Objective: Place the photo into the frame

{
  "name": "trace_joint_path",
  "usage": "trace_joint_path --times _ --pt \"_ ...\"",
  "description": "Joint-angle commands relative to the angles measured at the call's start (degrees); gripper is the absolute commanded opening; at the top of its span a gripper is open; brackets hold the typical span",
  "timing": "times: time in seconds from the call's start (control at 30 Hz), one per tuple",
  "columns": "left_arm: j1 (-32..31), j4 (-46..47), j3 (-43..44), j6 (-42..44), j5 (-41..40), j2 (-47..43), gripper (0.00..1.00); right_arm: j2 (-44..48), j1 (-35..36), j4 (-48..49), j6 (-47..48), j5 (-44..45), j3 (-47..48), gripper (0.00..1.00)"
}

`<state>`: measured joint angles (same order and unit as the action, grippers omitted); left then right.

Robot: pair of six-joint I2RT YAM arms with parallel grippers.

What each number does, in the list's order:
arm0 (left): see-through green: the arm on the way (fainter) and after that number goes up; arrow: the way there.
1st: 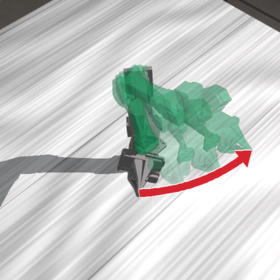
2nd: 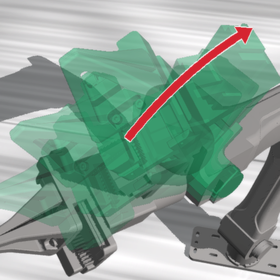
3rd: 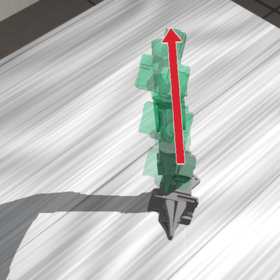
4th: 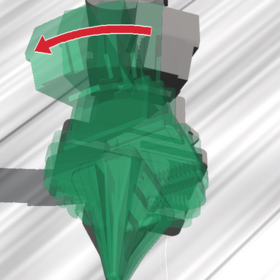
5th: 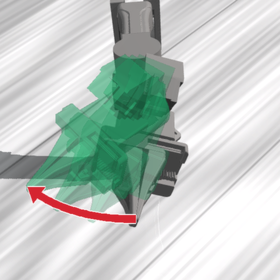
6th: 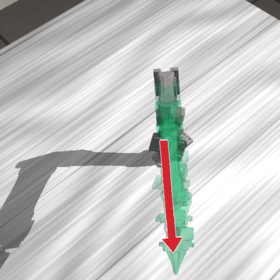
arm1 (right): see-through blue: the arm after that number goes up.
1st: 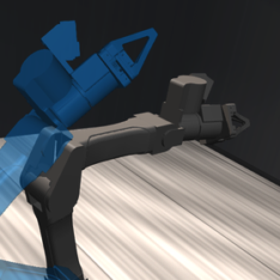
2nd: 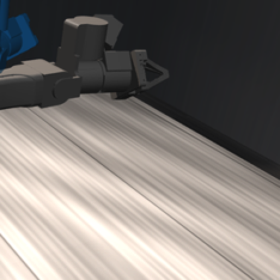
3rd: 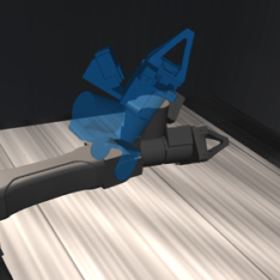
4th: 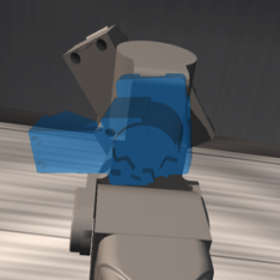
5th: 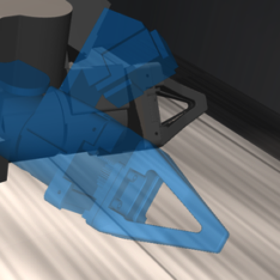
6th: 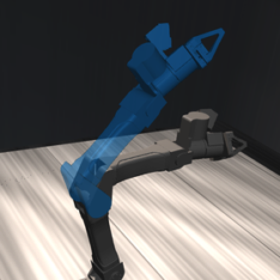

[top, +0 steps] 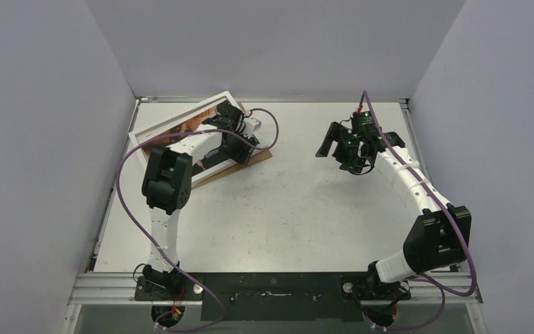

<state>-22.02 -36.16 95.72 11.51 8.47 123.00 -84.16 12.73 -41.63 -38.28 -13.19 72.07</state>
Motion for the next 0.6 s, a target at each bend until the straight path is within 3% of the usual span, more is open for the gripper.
trace_joint_path --times 0.0,0.23,0.47,0.57 --pt "0.1 0.3 3.1 2.3 -2.5 1.9 0.61 0.7 -0.4 1.7 -0.6 0.4 -0.1 0.93" --pt "-0.1 -1.4 4.5 4.8 -5.2 2.7 0.45 1.8 -0.5 1.8 -0.5 2.3 -0.3 0.93" --pt "-0.1 -4.3 6.5 6.5 -5.5 1.6 0.12 2.0 -0.5 1.9 -0.8 2.6 -0.3 0.93" --pt "-0.1 -8.4 8.6 7.4 -5.4 1.4 0.06 2.5 -0.6 2.0 -0.8 2.9 -0.8 0.92"
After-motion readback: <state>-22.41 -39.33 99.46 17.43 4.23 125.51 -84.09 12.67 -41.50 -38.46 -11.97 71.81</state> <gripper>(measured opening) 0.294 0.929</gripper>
